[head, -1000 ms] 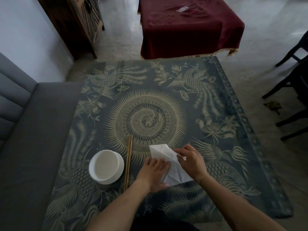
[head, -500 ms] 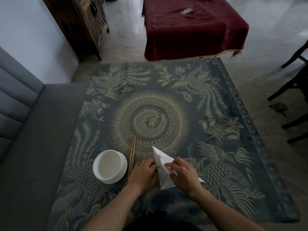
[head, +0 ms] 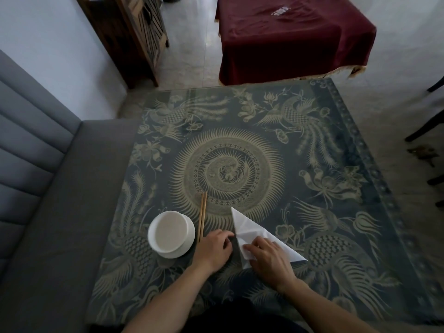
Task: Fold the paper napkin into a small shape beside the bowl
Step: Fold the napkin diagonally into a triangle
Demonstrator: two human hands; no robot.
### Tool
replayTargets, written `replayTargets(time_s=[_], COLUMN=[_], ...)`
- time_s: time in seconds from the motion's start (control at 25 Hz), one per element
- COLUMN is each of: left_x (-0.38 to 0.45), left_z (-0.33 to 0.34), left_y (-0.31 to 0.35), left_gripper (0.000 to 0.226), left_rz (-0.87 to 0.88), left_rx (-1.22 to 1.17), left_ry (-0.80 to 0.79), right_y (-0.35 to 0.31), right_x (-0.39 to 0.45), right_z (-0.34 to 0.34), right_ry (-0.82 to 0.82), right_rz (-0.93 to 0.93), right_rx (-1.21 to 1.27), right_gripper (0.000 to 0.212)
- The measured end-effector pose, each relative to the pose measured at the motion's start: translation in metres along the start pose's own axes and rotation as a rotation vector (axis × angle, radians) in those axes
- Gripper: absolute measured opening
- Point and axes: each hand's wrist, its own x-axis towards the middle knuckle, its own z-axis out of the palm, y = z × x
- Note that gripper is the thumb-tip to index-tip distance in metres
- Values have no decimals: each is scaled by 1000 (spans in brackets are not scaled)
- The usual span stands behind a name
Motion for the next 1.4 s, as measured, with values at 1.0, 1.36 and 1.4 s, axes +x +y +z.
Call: replayTargets(time_s=[1.0, 1.36, 1.4], left_x=[19, 29, 32], left_z=[38, 29, 25], left_y=[47, 23, 18], left_gripper=[71, 71, 71], left_rz=[503, 352, 330], left_rx=[560, 513, 522], left_ry=[-305, -315, -304], right_y=[37, 52, 55], right_x=[-48, -66, -72], right_z=[19, 19, 17], right_ry=[-129, -130, -124], right_rz=[234, 299, 323], right_rx=[-188, -187, -195], right_gripper=[72, 73, 73])
